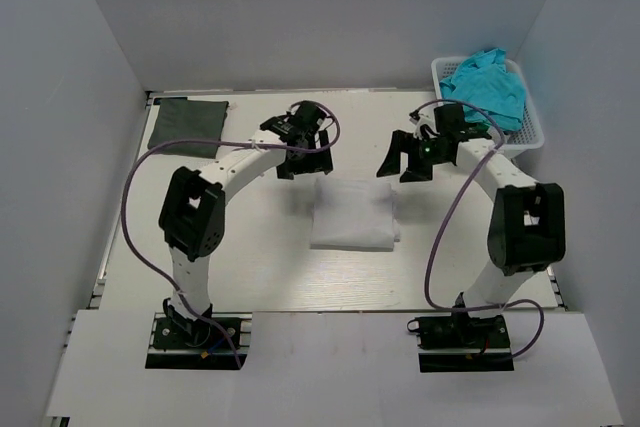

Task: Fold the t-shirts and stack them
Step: Smooth out wrinkles on the folded tshirt, then put the neatly folded tshirt into the corner of the board with the left arm

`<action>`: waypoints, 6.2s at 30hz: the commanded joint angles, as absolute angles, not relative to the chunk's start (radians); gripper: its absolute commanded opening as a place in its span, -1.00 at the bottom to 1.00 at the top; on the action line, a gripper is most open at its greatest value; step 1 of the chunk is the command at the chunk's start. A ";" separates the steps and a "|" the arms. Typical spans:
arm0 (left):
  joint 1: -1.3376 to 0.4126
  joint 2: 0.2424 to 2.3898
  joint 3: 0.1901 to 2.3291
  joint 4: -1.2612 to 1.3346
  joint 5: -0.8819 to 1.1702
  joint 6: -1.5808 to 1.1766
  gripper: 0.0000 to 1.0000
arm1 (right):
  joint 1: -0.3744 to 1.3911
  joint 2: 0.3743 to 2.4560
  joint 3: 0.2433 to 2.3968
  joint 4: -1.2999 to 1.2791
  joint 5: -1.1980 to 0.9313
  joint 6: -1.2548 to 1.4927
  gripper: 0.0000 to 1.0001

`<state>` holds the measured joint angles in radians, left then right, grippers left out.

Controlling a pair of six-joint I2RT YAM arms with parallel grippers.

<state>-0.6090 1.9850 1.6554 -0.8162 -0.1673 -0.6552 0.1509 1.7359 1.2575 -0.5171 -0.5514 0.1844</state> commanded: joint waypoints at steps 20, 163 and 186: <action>-0.698 1.766 1.126 -0.376 0.344 -0.680 0.99 | 0.224 1.626 0.643 -0.037 -0.887 0.348 0.81; 0.021 2.003 1.856 -0.427 -0.264 0.278 -1.00 | 0.089 1.384 1.154 -0.495 -0.572 0.304 0.81; 0.160 2.282 2.060 -0.434 -0.385 0.158 1.00 | 0.097 1.493 1.218 -0.462 -0.623 0.325 0.81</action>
